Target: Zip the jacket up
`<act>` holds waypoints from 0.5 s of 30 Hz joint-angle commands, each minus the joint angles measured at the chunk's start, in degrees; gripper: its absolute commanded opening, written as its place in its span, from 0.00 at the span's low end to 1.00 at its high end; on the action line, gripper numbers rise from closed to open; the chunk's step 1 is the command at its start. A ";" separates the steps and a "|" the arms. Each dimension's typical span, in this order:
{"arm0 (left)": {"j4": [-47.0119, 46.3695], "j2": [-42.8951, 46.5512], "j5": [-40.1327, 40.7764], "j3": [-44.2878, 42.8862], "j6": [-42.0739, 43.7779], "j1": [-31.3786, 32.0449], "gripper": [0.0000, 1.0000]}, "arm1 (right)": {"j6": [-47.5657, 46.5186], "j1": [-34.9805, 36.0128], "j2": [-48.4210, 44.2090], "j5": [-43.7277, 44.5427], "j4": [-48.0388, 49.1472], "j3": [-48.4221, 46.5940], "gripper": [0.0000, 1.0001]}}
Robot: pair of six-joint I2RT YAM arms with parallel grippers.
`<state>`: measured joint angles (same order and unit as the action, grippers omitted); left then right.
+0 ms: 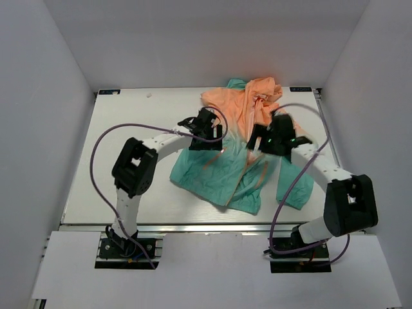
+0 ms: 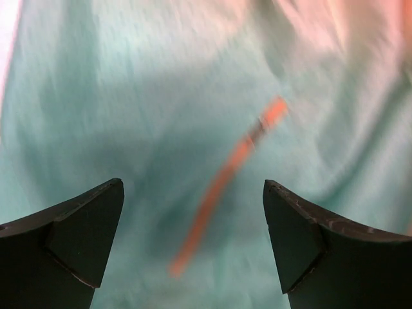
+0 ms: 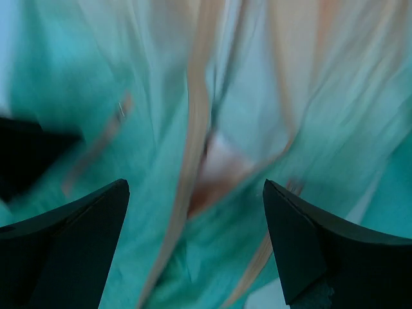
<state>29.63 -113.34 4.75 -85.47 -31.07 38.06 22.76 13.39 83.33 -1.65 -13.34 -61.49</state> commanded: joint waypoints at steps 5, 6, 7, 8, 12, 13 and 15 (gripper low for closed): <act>-0.18 -13.74 1.57 -18.32 9.53 -1.50 0.98 | 10.10 10.96 -0.98 2.09 2.79 17.01 0.89; -0.44 -15.40 2.10 -18.76 9.54 -2.02 0.98 | 11.06 10.96 -0.37 2.61 3.32 17.72 0.89; 0.60 -16.12 2.01 -19.11 9.10 -2.38 0.98 | 11.07 10.96 0.51 3.31 2.80 17.46 0.89; 1.48 -16.56 1.40 -19.29 8.66 -2.90 0.98 | 10.81 10.96 2.69 4.71 2.10 16.68 0.89; -2.37 -12.72 2.71 -9.58 6.91 -5.01 0.98 | 10.02 10.96 8.68 7.71 0.87 13.08 0.89; -2.82 -11.65 3.41 -7.54 6.46 -5.19 0.98 | 9.85 10.96 10.43 8.50 0.08 10.20 0.89; -3.17 -9.46 6.39 -1.23 4.45 -5.63 0.98 | 8.71 10.96 15.97 10.70 -3.17 6.49 0.89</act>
<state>24.10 -125.84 7.27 -94.67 -24.21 34.20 32.16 24.75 92.71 3.86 -15.07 -51.29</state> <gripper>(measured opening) 0.981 0.892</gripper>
